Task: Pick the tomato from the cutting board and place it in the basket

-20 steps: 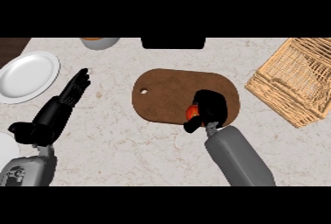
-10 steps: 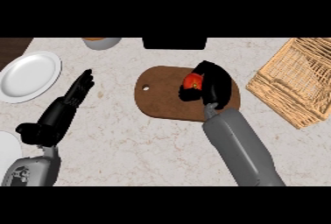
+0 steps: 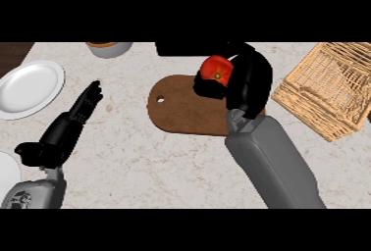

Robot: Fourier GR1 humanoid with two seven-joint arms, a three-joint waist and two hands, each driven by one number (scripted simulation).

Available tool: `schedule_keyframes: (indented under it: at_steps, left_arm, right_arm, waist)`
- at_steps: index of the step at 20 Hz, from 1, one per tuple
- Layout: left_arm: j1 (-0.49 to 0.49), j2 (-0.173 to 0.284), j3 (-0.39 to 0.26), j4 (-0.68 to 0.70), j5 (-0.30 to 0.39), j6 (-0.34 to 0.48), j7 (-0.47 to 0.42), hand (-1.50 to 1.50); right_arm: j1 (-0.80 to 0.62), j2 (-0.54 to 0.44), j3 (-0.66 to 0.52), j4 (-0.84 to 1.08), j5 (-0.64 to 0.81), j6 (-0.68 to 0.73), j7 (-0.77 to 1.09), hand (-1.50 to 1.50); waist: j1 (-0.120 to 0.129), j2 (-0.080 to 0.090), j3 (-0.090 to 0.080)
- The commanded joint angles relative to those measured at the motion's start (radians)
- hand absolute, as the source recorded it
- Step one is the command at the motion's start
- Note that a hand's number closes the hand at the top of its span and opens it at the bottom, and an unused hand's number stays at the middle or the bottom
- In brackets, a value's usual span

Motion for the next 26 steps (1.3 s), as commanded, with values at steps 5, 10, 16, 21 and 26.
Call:
schedule_keyframes:
  at_steps: [5,10,16,21,26]
  left_arm:
    - [-0.009,-0.026,-0.022,-0.056,-0.013,0.022,0.065,0.00]
    - [0.020,-0.033,-0.037,-0.047,-0.023,0.009,0.020,0.00]
    - [-0.006,0.002,0.010,0.028,-0.002,-0.017,-0.014,0.00]
    - [-0.050,0.012,0.036,0.072,0.018,-0.026,-0.003,0.00]
    - [0.034,-0.025,-0.019,-0.022,-0.022,-0.003,-0.007,0.00]
  right_arm:
    - [-0.093,-0.053,-0.100,-0.055,0.142,0.178,0.157,1.50]
    - [-0.175,-0.063,-0.224,0.110,0.130,0.100,0.088,1.50]
    - [-0.280,-0.199,-0.377,0.245,0.111,0.090,0.010,1.50]
    - [-0.343,-0.290,-0.476,0.342,0.110,0.001,-0.032,1.50]
    - [-0.333,-0.367,-0.553,0.466,0.088,-0.087,-0.110,1.50]
  waist:
    - [0.003,0.002,0.000]
    - [0.014,0.007,0.000]
    - [0.014,0.010,0.000]
    - [0.014,0.013,0.000]
    - [0.023,0.011,0.001]
